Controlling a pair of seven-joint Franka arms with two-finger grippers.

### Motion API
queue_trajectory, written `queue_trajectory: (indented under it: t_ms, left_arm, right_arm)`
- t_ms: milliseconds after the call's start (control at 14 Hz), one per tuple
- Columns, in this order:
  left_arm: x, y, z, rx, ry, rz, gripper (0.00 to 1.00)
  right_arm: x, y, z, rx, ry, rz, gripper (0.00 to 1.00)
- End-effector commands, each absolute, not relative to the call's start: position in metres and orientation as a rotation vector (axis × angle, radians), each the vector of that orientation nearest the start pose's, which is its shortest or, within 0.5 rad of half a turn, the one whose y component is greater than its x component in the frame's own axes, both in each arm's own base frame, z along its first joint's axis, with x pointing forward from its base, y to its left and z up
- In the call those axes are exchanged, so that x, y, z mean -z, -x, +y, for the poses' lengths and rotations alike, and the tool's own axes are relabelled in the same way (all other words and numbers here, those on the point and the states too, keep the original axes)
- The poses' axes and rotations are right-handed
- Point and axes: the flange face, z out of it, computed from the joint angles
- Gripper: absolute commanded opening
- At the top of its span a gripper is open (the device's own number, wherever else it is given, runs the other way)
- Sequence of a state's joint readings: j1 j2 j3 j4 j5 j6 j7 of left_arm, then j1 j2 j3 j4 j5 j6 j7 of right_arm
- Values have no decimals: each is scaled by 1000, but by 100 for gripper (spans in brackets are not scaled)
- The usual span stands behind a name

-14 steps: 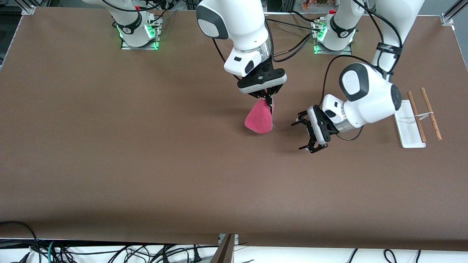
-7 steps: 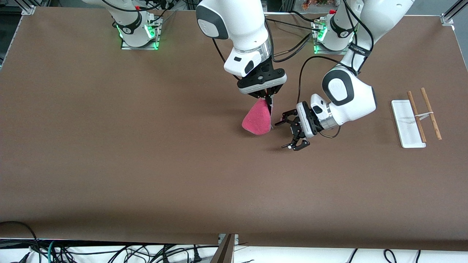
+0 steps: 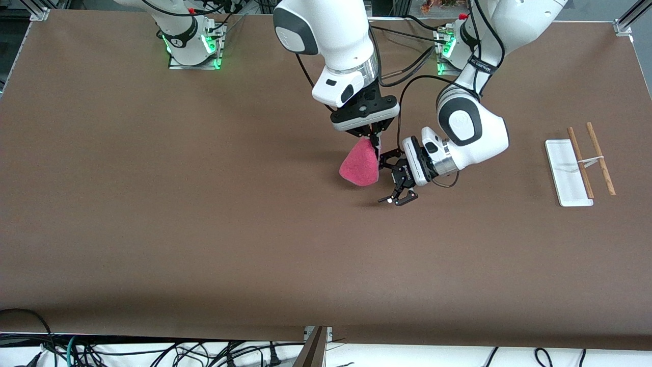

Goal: Pass towel and hang on rack
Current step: 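Grasp the hanging towel with the left gripper below the right gripper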

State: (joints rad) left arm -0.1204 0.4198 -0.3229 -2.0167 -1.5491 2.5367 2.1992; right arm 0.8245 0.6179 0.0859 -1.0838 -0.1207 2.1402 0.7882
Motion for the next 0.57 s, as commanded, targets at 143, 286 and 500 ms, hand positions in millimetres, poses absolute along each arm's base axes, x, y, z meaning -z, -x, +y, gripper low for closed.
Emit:
queue_trajectory:
  t_ms: [143,286,500]
  left_arm:
    - [-256,-551,-254,-1028,-1872,-1388,0]
    - [-259,-554,-252,-1035,-1874,-1382,0]
    - [-261,-558,-244,-1039,-1888,-1372,0]
  right_arm:
    - [-522,-491,593,506,2793,-195,0]
    - [-522,-491,593,506,2793,-195,0]
    - [-522,-491,593,506,2793,-195,0]
